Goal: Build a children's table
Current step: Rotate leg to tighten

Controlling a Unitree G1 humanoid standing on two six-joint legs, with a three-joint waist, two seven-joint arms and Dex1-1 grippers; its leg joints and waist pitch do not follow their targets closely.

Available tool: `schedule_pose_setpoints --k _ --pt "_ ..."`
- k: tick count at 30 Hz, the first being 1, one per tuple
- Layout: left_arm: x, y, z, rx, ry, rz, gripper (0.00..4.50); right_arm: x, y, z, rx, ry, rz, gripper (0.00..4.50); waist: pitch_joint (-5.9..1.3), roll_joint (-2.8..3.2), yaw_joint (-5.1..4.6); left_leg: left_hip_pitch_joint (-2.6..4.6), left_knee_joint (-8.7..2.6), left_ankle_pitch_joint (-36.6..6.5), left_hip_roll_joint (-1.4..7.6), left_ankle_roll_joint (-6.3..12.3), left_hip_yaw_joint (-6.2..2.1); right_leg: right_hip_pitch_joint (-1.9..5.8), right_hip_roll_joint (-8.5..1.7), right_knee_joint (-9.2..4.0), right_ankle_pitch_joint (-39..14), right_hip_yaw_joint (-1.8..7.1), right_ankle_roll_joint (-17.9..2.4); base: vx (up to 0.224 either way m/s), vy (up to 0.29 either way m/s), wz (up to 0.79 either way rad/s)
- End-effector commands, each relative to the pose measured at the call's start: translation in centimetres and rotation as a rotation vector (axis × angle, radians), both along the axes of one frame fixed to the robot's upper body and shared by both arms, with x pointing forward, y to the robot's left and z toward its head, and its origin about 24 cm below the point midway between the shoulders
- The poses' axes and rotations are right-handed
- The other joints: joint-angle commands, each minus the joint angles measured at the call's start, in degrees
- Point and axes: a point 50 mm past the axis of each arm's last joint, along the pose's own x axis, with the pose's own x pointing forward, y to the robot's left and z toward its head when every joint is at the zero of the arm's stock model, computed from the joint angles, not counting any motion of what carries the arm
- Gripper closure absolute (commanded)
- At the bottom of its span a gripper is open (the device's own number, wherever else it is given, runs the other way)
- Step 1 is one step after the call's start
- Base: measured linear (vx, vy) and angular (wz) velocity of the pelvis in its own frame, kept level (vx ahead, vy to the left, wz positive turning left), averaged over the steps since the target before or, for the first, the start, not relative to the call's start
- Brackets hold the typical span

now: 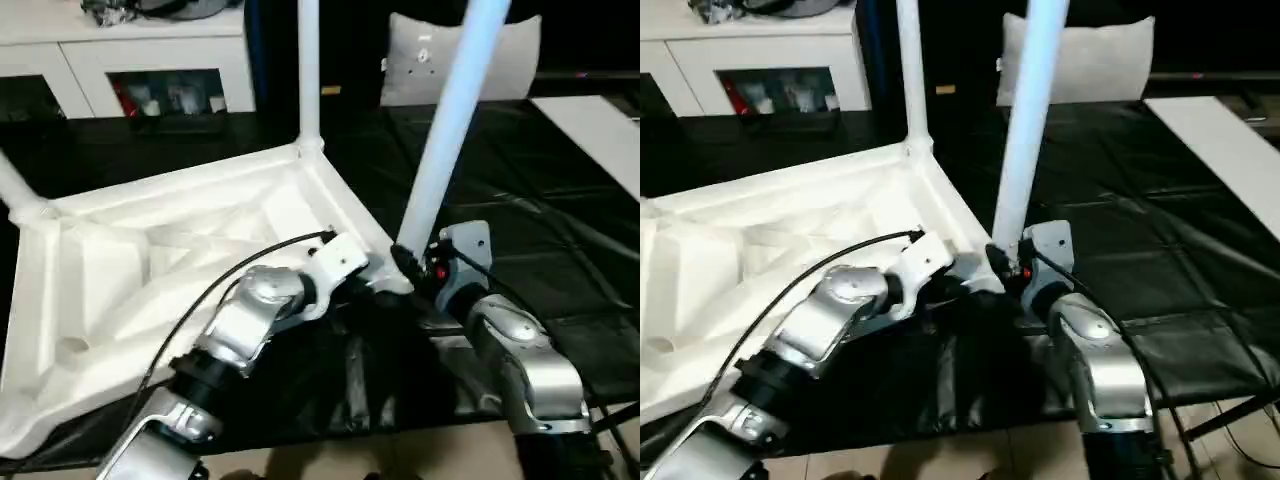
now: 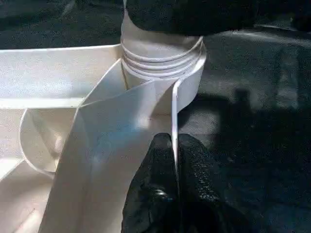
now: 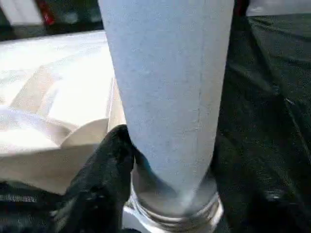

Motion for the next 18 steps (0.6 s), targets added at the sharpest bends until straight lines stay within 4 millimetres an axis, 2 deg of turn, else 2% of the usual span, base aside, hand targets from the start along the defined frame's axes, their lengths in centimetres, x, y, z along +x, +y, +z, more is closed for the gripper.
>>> schedule_pose_setpoints --k 1,2,3,6,7,8,10,13,14,15,17,18 --pt "-0.8 -2.5 1.5 -0.091 -0.052 -0.1 4.5 -0.1 2.3 0.7 0.046 -0.038 0.113 1.65 -3.58 -0.87 0.53 -0.12 -2.7 -0.3 1.24 5.17 -0.47 3.83 -3.71 -3.11 6.7 2.39 -13.2 0.0 0.0 0.0" --pt "-0.8 -2.1 1.5 -0.079 -0.055 -0.113 4.5 -0.1 1.9 0.8 0.034 -0.05 0.124 1.65 -3.39 -0.76 0.54 -0.06 -2.81 -1.7 1.33 5.13 -0.43 3.77 -3.76 -3.35 4.8 2.36 -13.2 0.0 0.0 0.0" --pt "-0.8 -2.0 1.4 -0.076 -0.055 -0.116 4.5 -0.1 1.9 0.8 0.031 -0.053 0.126 1.45 -3.38 -0.71 0.57 0.01 -2.85 -2.5 1.4 5.01 -0.44 3.78 -3.81 -3.42 3.6 2.34 -13.2 0.0 0.0 0.0" --pt "-0.9 -0.2 1.2 -0.048 -0.06 -0.196 4.5 -0.7 0.2 1.0 -0.005 -0.077 0.263 1.36 -3.22 -0.63 0.55 0.08 -2.92 -4.8 1.51 4.5 -0.39 3.81 -3.86 -3.71 0.2 2.43 -12.8 0.0 0.0 0.0" --pt "-0.9 -0.2 1.2 -0.048 -0.06 -0.196 4.5 -0.7 0.2 1.0 -0.005 -0.077 0.263 1.26 -3.14 -0.69 0.69 0.09 -2.99 -5.6 1.62 4.44 -0.46 3.89 -3.95 -3.88 -1.0 2.44 -12.4 0.0 0.0 0.0" --pt "-1.0 0.5 1.1 -0.031 -0.06 -0.244 4.5 -1.0 -0.8 1.1 -0.045 -0.088 0.333 1.04 -3.15 -0.82 0.7 0.02 -2.93 -5.7 1.54 4.45 -0.45 4.01 -3.91 -3.9 -1.5 2.43 -12.1 0.0 0.0 0.0" --pt "-1.2 1.3 0.9 -0.01 -0.053 -0.303 4.5 -1.3 -1.8 1.2 -0.082 -0.094 0.409 0.97 -3.1 -0.65 0.77 0.06 -2.92 -5.9 1.59 4.46 -0.39 3.81 -3.93 -3.94 -2.2 2.46 -12.1 0.0 0.0 0.0" --pt "-1.6 2.2 0.7 0.016 -0.047 -0.389 4.5 -1.8 -3.0 1.4 -0.115 -0.087 0.509 0.61 -3.3 -0.53 1.34 0.29 -2.73 -5.7 1.86 5.03 -0.36 3.66 -3.96 -3.55 -0.4 2.48 -13.0 0.0 0.0 0.0" --pt "-1.7 2.4 0.6 0.033 -0.046 -0.413 4.5 -2.0 -3.4 1.4 -0.131 -0.085 0.54 0.57 -3.23 -0.43 1.64 0.49 -2.71 -5.7 1.99 5.2 -0.32 3.37 -3.93 -3.54 -0.1 2.49 -13.5 0.0 0.0 0.0" --pt "-1.8 2.9 0.5 0.062 -0.048 -0.457 4.5 -2.2 -4.0 1.6 -0.149 -0.078 0.593 0.52 -3.22 -0.55 1.9 0.41 -2.73 -6.1 2.06 5.18 -0.34 3.52 -3.98 -3.5 -0.4 2.46 -13.6 0.0 0.0 0.0" --pt "-1.8 3.0 0.4 0.068 -0.05 -0.466 4.5 -2.2 -4.1 1.6 -0.15 -0.076 0.605 0.42 -3.14 -0.54 2.28 0.48 -2.78 -6.4 2.14 4.87 -0.31 3.4 -4.05 -3.5 -1.3 2.45 -13.6 0.0 0.0 0.0" --pt "-2.0 3.3 0.4 0.072 -0.042 -0.507 4.5 -2.6 -4.4 1.8 -0.161 -0.072 0.68 0.42 -3.23 -0.58 2.44 0.51 -2.75 -6.9 2.11 4.81 -0.34 3.45 -4.12 -3.55 -1.9 2.4 -13.6 0.0 0.0 0.0"
